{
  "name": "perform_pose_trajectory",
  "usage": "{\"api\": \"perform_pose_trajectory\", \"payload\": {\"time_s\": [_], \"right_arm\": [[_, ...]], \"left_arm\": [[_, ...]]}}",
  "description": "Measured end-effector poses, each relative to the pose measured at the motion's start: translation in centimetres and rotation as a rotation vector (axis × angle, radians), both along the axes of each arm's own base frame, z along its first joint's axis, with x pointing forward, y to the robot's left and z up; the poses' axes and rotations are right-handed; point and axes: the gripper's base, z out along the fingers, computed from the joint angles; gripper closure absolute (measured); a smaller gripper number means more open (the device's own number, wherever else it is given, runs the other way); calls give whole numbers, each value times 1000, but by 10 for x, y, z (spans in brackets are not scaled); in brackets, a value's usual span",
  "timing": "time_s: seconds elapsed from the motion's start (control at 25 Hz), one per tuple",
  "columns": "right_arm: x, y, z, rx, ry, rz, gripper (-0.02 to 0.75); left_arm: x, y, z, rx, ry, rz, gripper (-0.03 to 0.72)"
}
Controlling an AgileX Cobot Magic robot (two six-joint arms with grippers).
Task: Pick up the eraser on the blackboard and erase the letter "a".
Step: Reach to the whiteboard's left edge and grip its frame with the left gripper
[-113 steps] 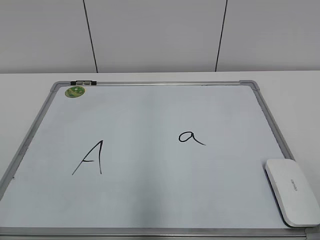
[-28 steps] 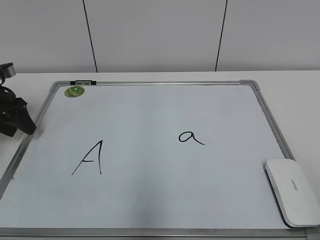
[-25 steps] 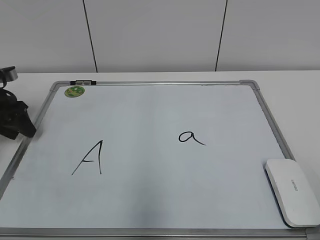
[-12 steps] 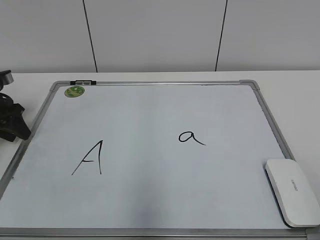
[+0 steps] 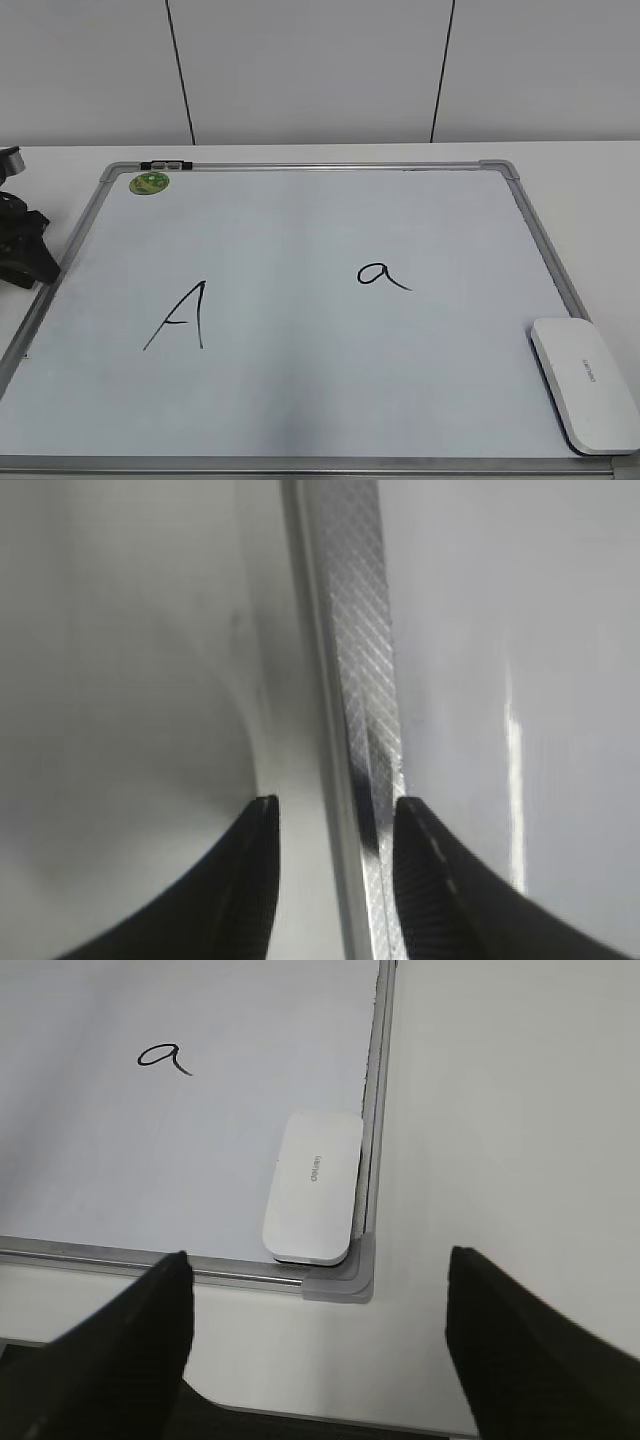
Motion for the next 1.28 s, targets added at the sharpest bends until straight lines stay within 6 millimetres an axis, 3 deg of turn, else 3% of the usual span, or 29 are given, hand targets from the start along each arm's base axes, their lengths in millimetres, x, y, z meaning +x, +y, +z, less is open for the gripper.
{"api": "perform_pose_trajectory", "payload": {"time_s": [0.68,0.92,1.28], "right_arm": [[0,0,0,0,0,0,151],[0,0,0,0,0,0,151],[0,0,0,0,0,0,152]], "left_arm": [[0,-2,-8,-30,28,8,463],[0,-3,-8,-38,33,9,571],[0,-3,-7,-44,35,9,635]]}}
